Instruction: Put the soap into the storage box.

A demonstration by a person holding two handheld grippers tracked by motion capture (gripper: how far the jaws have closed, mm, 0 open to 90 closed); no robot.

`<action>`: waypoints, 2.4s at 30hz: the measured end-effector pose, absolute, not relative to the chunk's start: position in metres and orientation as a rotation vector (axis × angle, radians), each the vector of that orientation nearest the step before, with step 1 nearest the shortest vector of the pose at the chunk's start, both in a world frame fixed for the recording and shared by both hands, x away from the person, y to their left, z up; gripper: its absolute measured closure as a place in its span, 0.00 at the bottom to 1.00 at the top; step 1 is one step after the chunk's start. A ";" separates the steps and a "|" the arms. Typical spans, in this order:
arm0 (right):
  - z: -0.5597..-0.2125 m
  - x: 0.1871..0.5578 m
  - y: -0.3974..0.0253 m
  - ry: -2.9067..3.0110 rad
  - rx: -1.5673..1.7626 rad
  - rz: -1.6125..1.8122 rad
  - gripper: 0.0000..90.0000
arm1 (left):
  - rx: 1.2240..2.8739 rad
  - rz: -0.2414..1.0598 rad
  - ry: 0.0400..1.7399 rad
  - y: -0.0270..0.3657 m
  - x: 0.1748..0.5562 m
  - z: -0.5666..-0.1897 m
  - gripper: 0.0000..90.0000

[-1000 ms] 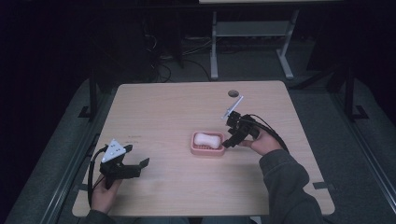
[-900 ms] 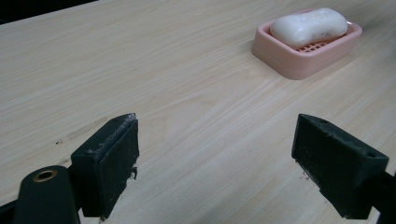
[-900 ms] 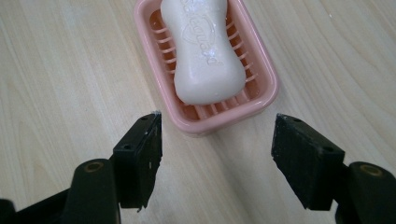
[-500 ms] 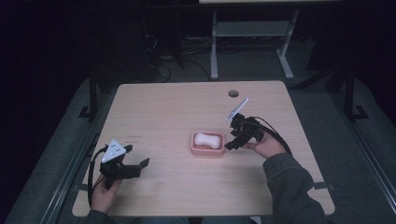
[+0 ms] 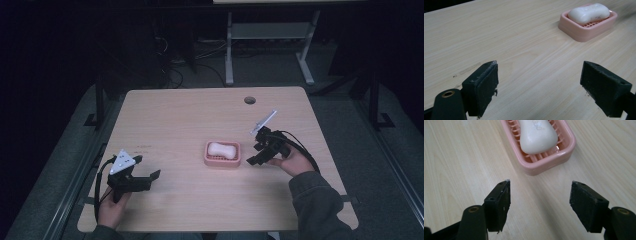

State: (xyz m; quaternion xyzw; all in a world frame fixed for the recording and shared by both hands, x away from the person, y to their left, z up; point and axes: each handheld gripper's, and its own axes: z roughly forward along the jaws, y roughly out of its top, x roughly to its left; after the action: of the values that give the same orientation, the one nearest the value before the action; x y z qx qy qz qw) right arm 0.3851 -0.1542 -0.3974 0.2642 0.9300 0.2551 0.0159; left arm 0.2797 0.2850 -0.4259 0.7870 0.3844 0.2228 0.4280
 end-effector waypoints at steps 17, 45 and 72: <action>-0.404 0.369 -0.177 2.873 0.897 0.822 0.35 | 1.964 0.559 0.961 0.285 0.280 -0.427 0.16; -0.420 0.337 -0.210 2.831 0.970 0.892 0.35 | 1.961 0.562 0.963 0.285 0.279 -0.427 0.16; -0.438 0.302 -0.244 2.756 1.057 0.941 0.34 | 1.965 0.565 0.960 0.284 0.278 -0.428 0.16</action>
State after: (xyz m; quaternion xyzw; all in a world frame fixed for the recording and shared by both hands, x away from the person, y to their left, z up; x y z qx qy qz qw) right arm 0.3022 -0.2436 -0.4380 0.3412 0.8893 0.3037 0.0215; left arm 0.2781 0.2838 -0.4281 0.7865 0.3845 0.2262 0.4272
